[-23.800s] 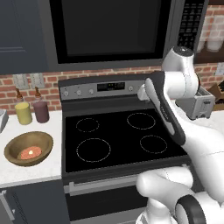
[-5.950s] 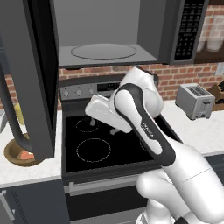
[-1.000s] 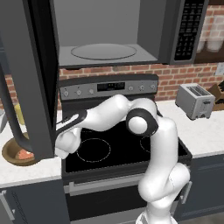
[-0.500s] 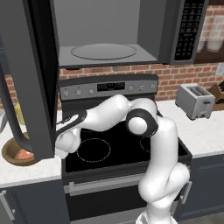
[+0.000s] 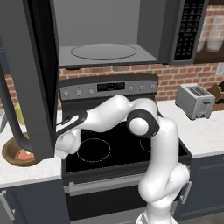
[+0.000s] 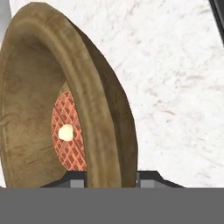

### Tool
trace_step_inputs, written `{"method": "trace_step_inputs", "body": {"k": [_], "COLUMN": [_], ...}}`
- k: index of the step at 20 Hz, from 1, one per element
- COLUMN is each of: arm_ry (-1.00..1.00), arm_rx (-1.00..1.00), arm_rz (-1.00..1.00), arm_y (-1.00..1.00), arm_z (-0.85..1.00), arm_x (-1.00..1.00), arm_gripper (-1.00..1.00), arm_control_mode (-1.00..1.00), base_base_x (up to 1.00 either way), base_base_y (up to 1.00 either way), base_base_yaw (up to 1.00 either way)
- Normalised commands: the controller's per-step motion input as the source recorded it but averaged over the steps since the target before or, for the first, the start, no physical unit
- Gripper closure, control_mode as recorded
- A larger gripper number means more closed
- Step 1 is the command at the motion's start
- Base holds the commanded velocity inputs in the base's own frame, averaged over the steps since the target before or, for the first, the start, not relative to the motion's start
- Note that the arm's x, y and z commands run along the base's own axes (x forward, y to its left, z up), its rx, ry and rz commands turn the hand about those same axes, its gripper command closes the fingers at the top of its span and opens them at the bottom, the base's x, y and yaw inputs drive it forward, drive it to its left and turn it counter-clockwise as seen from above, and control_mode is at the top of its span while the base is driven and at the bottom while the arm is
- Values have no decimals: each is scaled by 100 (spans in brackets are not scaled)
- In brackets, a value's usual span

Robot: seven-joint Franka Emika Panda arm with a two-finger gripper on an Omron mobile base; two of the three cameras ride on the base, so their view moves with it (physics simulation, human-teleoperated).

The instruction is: Open the microwave, place the bowl with waffle inside the microwave, then close the microwave door and turn it on.

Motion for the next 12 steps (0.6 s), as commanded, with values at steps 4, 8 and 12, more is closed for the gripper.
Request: {"method": "trace_step_inputs", "body": {"k": [4,8,12], "arm_ry": [-18,-13,-1], "arm_rx": [0,0,0], "arm_rz": [-17,-30,-30], "arm_y": [0,-35,-70], "arm_z": [43,62,56], "arm_x": [-39,-43,-26], "arm_gripper": [100,100,100], "arm_control_mode": [-100,-100,-100], "base_base_x": [0,0,0], "base_base_y": [0,0,0], "base_base_yaw": [0,0,0]}}
